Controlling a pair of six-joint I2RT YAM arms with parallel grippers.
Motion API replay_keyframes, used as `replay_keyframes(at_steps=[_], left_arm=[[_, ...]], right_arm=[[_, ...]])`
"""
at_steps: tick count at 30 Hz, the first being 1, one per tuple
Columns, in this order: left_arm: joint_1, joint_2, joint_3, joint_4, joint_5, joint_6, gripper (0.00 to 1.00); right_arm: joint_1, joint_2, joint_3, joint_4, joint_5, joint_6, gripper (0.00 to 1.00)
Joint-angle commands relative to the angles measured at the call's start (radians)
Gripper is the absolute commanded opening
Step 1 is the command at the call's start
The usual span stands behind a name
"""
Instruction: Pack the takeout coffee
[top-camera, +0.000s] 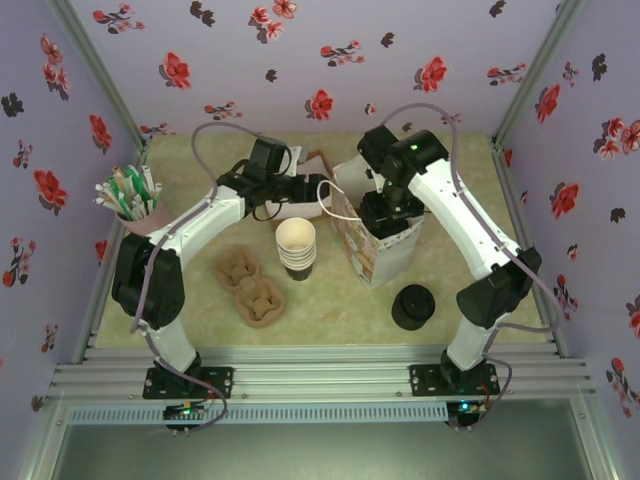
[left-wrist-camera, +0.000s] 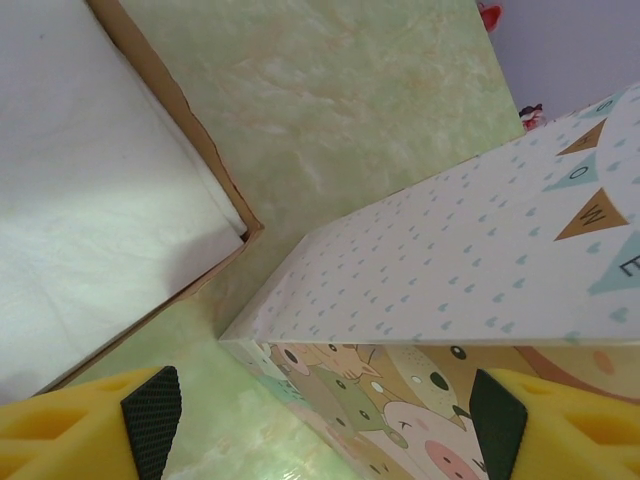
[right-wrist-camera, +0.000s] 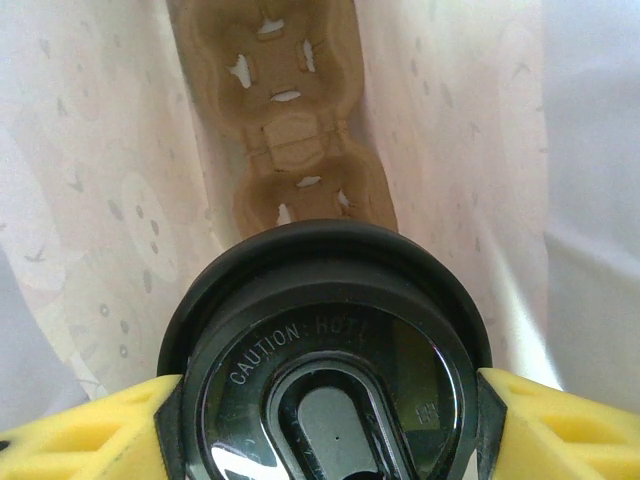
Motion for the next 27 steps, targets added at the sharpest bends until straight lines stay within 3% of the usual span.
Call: replay_keyframes(at_steps=[1,27], left_arm=[[-0.005,0.03,0.04,0.008,0.005,-0.015,0.78],[-0.003,-0.037,0.027,-0.019,0.003,0.011,0.8]], right_arm=[[0.004,-0.012,0.001,-0.02,-0.01,-0.025,0.69],[-0.013,0.08,-0.04,0.013,-0.012,-0.042,0.69]])
